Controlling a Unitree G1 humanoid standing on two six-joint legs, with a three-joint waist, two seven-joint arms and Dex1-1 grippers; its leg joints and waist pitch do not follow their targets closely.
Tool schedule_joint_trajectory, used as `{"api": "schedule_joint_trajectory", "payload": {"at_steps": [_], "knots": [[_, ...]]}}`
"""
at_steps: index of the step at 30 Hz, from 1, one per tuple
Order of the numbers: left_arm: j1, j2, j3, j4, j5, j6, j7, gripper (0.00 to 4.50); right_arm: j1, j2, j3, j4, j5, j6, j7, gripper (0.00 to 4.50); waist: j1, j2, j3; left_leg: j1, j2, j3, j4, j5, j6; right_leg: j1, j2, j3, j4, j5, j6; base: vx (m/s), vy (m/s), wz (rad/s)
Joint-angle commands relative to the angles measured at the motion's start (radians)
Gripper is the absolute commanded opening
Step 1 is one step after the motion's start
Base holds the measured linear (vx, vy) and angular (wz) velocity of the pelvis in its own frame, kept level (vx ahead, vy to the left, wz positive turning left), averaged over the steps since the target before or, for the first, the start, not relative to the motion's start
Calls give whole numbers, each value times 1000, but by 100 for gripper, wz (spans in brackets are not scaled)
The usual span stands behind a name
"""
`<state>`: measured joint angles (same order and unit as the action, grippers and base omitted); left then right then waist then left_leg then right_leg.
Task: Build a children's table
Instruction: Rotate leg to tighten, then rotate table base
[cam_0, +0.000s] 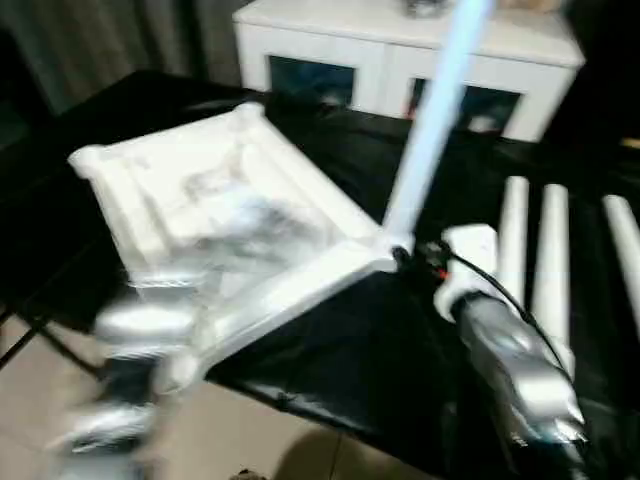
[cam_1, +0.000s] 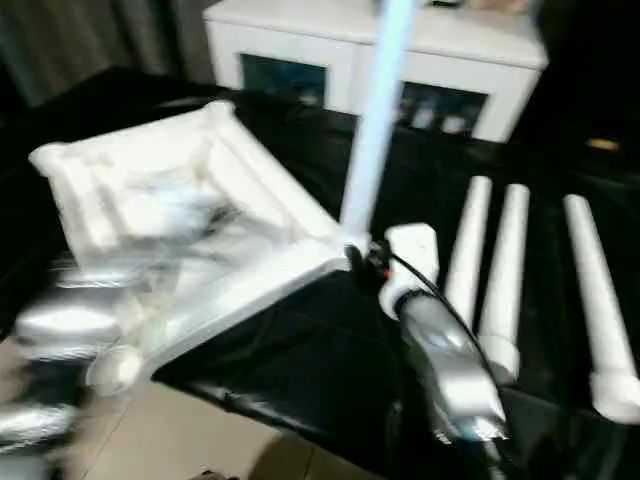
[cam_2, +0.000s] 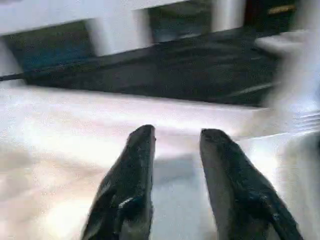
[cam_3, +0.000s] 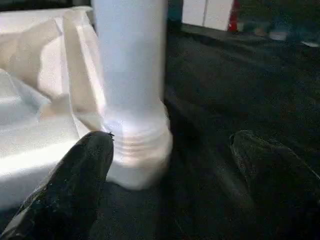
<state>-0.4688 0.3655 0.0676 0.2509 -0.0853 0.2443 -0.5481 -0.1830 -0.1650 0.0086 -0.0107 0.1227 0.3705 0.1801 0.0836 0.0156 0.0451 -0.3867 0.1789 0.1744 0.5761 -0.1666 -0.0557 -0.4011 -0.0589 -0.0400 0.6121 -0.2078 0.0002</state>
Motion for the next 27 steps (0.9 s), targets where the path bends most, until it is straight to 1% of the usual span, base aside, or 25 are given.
{"api": "schedule_joint_trajectory", "payload": {"at_steps": [1, 2, 3, 4, 5, 6, 7, 8, 9, 10, 11, 12, 13, 14, 15, 16, 17, 18, 20, 21, 22, 23, 24, 25, 27], "knots": [[28, 63, 93, -61, 6, 39, 34, 215, 13, -11, -4, -38, 20, 38, 29, 411, -3, -1, -48, 27, 45, -17, -74, -297, -15, 41, -70, 42, -82, -207, -141, 0, 0, 0], [41, 88, 120, -72, 9, 51, 39, 226, 19, -17, -6, -43, 22, 46, 36, 411, -1, 2, -49, 32, 47, -18, -74, -311, -23, 37, -71, 43, -80, -225, -140, 0, 0, 0], [59, 119, 154, -85, 13, 69, 41, 232, 24, -24, -6, -46, 24, 57, 45, 411, -5, 3, -48, 23, 46, -21, -78, -304, -28, 39, -70, 44, -79, -231, -129, 0, 0, 0], [80, 157, 190, -96, 24, 94, 45, 237, 29, -34, -2, -47, 28, 73, 62, 411, -5, 3, -48, 23, 46, -21, -78, -304, -28, 39, -70, 44, -79, -231, -129, 0, 0, 0], [105, 197, 222, -106, 37, 118, 57, 243, 33, -49, 8, -54, 32, 94, 84, 411, -7, 2, -50, 29, 46, -21, -76, -300, -30, 35, -66, 44, -76, -213, -132, 0, 0, 0], [120, 221, 247, -109, 45, 136, 69, 254, 34, -60, 18, -56, 30, 112, 98, 411, -7, 3, -49, 29, 46, -21, -76, -294, -28, 34, -67, 45, -77, -203, -133, 0, 0, 0], [124, 227, 254, -110, 47, 140, 73, 254, 35, -63, 21, -57, 30, 117, 102, 411, -6, 0, -49, 27, 44, -20, -75, -284, -27, 35, -66, 45, -74, -185, -137, 0, 0, 0], [164, 284, 298, -91, 66, 189, 101, 274, 30, -88, 64, -42, 7, 158, 123, 411, -5, 0, -49, 27, 44, -20, -74, -272, -25, 34, -65, 44, -72, -169, -139, 0, 0, 0], [185, 302, 303, -84, 75, 214, 106, 281, 26, -88, 77, -32, 3, 164, 128, 411, -7, 1, -50, 27, 43, -19, -73, -267, -24, 33, -63, 44, -71, -156, -142, 0, 0, 0], [209, 321, 300, -79, 87, 252, 111, 281, 18, -85, 91, -21, 1, 177, 132, 411, -7, -2, -50, 26, 43, -19, -73, -267, -23, 33, -64, 44, -71, -154, -142, 0, 0, 0], [230, 331, 292, -79, 94, 276, 108, 302, 9, -79, 101, -8, -5, 183, 130, 411, -5, 0, -50, 27, 43, -20, -74, -266, -24, 32, -66, 44, -70, -151, -146, 0, 0, 0], [234, 333, 291, -79, 96, 281, 108, 302, 7, -78, 103, -6, -6, 184, 129, 411, -5, 1, -52, 29, 44, -21, -73, -262, -26, 31, -66, 44, -69, -141, -151, 0, 0, 0], [269, 345, 275, -85, 106, 322, 102, 314, -16, -62, 118, 27, -30, 188, 112, 411, -1, -4, -51, 31, 46, -19, -73, -262, -25, 29, -67, 45, -71, -132, -156, 0, 0, 0], [269, 345, 275, -85, 106, 322, 102, 326, -16, -62, 118, 27, -30, 188, 112, 411, 1, -1, -53, 32, 47, -20, -72, -259, -29, 28, -67, 45, -66, -121, -163, 0, 0, 0], [303, 333, 252, -120, 85, 374, 72, 332, -42, -43, 124, 65, -43, 192, 95, 411, 3, -3, -51, 33, 47, -19, -75, -275, -36, 26, -68, 46, -67, -128, -168, 0, 0, 0], [309, 331, 247, -128, 82, 384, 66, 332, -46, -41, 125, 71, -46, 192, 93, 411, 3, -3, -51, 33, 47, -19, -75, -275, -36, 26, -68, 46, -67, -128, -168, 0, 0, 0], [335, 315, 210, -170, 55, 428, 24, 352, -74, -21, 133, 111, -52, 190, 83, 411, 5, 0, -51, 34, 48, -20, -77, -283, -48, 26, -69, 46, -65, -123, -177, 0, 0, 0], [338, 313, 206, -175, 51, 433, 19, 363, -77, -19, 134, 116, -52, 190, 82, 411, 5, -1, -51, 35, 49, -19, -77, -288, -51, 25, -70, 47, -66, -121, -179, 0, 0, 0], [357, 308, 161, -209, 26, 475, -19, 369, -103, -2, 144, 152, -53, 186, 75, 411, 7, 0, -51, 39, 48, -18, -77, -304, -59, 22, -68, 48, -67, -119, -178, 0, 0, 0], [368, 301, 122, -238, 8, 507, -45, 382, -128, 16, 150, 193, -56, 180, 66, 411, 6, -1, -52, 35, 46, -20, -78, -301, -64, 28, -68, 47, -64, -100, -176, 0, 0, 0], [370, 299, 114, -244, 4, 514, -50, 394, -133, 20, 152, 201, -57, 179, 65, 411, 5, -2, -53, 33, 46, -21, -77, -299, -65, 30, -69, 46, -62, -93, -178, 0, 0, 0], [376, 296, 87, -266, -8, 529, -72, 403, -150, 32, 157, 229, -62, 174, 60, 411, 4, -5, -52, 32, 44, -20, -77, -297, -63, 31, -70, 47, -64, -98, -176, 0, 0, 0], [378, 293, 76, -276, -15, 538, -82, 410, -158, 39, 159, 244, -66, 170, 58, 411, 4, -2, -54, 33, 46, -20, -75, -293, -64, 32, -71, 47, -62, -91, -178, 0, 0, 0], [380, 282, 44, -305, -34, 561, -103, 416, -180, 58, 163, 286, -70, 155, 54, 411, 3, -1, -53, 32, 43, -19, -75, -291, -62, 33, -69, 47, -64, -93, -176, 0, 0, 0], [380, 275, 31, -322, -43, 576, -114, 436, -193, 71, 159, 313, -71, 144, 51, 411, 2, -1, -54, 34, 43, -18, -73, -288, -62, 31, -69, 47, -63, -90, -182, 0, 0, 0]]}}
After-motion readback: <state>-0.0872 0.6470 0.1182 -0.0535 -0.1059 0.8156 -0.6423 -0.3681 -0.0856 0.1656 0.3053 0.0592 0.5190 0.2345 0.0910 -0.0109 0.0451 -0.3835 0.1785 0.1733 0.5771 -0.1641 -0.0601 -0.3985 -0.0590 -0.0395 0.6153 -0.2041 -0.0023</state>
